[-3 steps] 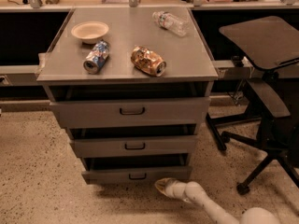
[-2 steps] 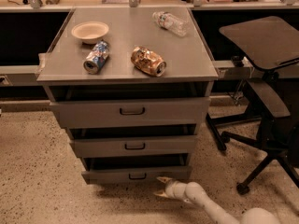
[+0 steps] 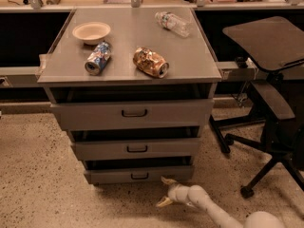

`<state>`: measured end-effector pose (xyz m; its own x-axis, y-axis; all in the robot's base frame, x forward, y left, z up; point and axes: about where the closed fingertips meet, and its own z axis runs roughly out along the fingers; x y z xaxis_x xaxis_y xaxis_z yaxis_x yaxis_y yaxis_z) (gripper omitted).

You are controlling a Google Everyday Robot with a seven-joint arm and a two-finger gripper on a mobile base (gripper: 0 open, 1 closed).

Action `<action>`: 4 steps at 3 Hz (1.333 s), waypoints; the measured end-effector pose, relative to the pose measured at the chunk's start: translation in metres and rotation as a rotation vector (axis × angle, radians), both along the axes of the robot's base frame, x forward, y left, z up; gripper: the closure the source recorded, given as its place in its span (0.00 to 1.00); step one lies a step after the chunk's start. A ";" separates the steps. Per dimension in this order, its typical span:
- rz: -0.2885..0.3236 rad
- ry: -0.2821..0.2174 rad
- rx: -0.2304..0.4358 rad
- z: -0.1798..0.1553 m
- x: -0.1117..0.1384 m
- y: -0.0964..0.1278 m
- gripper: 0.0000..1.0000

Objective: Close bottom drawer

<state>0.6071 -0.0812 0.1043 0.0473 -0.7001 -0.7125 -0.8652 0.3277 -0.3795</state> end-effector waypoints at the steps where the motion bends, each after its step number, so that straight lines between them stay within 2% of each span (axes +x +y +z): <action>1: 0.008 0.003 -0.009 0.002 -0.001 0.002 0.14; 2: 0.008 0.003 -0.009 0.002 -0.003 0.001 0.38; 4: -0.037 -0.047 -0.091 0.012 0.036 -0.007 0.84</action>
Offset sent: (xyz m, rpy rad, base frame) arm 0.0395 -0.0031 0.0125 -0.1081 -0.0113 -0.0100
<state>0.6435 -0.0881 0.1159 0.0524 -0.7638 -0.6433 -0.8338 0.3210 -0.4491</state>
